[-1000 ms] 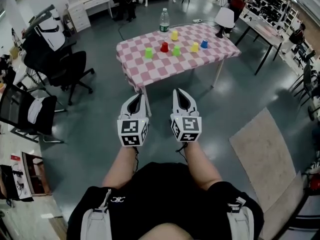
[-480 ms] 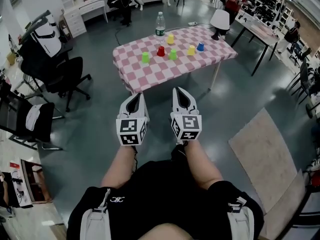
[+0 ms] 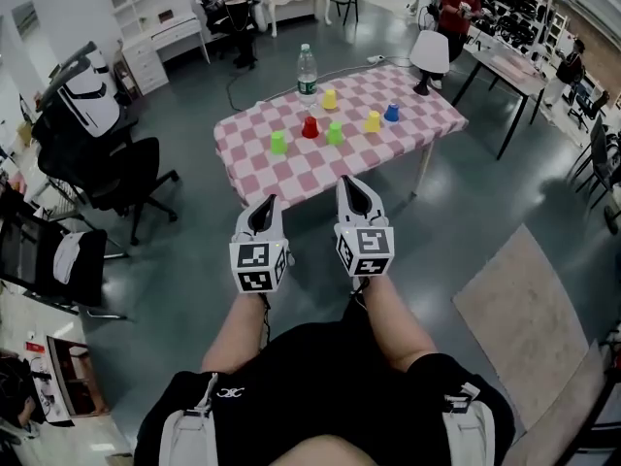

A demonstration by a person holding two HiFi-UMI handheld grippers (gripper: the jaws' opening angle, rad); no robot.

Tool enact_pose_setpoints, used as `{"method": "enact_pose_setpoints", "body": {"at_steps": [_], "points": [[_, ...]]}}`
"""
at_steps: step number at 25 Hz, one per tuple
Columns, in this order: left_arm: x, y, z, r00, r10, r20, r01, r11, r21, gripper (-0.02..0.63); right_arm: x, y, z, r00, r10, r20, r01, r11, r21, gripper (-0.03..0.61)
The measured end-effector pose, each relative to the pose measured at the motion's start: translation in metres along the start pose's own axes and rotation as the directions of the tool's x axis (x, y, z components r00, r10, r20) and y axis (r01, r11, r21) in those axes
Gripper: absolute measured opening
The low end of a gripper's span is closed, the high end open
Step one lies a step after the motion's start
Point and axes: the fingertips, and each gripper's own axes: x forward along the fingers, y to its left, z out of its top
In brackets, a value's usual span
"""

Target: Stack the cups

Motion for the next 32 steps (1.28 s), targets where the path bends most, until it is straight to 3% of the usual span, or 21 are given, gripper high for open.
{"method": "enact_pose_setpoints", "body": {"at_steps": [10,19,25,32], "points": [[0.173,0.011,-0.003,0.998,0.061,-0.035,-0.062,0.998,-0.026,0.015,0.143,-0.097,-0.031,0.996,0.079,-0.032,-0.079,0.997,0.004,0.002],[0.340,0.003,0.023,0.992,0.112,-0.054,-0.114,0.993,-0.038,0.015,0.271,-0.202,-0.048,0.983,0.166,-0.083,-0.163,0.986,0.034,0.002],[0.389,0.009,0.022,0.985,0.158,-0.073,-0.161,0.986,-0.036,0.015,0.321,-0.235,-0.062,0.970,0.222,-0.103,-0.218,0.975,0.048,0.002],[0.402,0.040,0.011,0.976,0.195,-0.097,-0.200,0.979,-0.047,0.015,0.349,-0.233,-0.080,0.954,0.276,-0.120,-0.271,0.961,0.054,0.002]]}}
